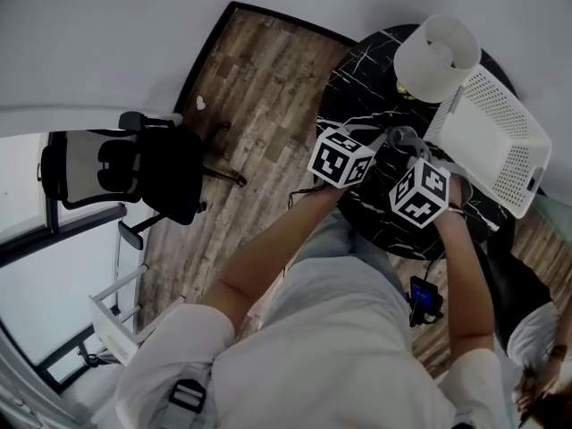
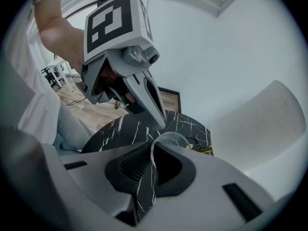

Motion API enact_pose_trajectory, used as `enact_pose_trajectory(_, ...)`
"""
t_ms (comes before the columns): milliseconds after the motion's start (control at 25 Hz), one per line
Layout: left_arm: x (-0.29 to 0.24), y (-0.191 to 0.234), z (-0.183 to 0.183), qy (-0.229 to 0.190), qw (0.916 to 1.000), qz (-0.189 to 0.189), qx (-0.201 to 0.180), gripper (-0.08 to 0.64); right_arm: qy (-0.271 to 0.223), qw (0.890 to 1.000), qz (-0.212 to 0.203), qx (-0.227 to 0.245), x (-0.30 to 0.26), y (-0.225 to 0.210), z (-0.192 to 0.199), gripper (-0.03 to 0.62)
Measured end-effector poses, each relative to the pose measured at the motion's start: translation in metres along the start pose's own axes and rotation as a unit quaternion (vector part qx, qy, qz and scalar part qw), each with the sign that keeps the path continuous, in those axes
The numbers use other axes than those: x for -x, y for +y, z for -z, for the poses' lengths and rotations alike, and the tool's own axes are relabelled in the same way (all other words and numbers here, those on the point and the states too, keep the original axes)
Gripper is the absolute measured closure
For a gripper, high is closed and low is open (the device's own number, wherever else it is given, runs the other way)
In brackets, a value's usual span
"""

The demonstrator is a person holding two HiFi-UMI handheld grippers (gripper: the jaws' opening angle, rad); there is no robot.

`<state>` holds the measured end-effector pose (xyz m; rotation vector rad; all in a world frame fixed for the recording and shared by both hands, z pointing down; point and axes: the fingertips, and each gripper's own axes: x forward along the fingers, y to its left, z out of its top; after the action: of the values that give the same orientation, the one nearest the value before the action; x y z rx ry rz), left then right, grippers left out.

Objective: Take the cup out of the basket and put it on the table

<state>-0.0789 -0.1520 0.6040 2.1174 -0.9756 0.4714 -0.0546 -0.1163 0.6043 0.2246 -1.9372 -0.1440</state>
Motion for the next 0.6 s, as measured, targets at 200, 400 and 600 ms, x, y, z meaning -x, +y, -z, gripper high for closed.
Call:
enact_pose_trajectory(200, -0.011, 0.012, 0.013, 0.014, 0.9999, 0.002, 0.009, 0.554, 0.014, 1.0, -0.006, -0.005, -0.022, 0.003, 0.01, 0.569)
enact_pose_trajectory(400, -0.022, 0.017, 0.019, 0.023, 0.9996, 0.005, 0.014, 0.555, 0.028, 0.999, -0.014, -0.011, -0.042, 0.006, 0.023, 0.569)
enact_pose_trajectory(600, -0.031, 0.024, 0.029, 0.034, 0.9992, 0.008, 0.021, 0.555, 0.036, 0.999, -0.015, -0.015, -0.054, 0.007, 0.029, 0.569)
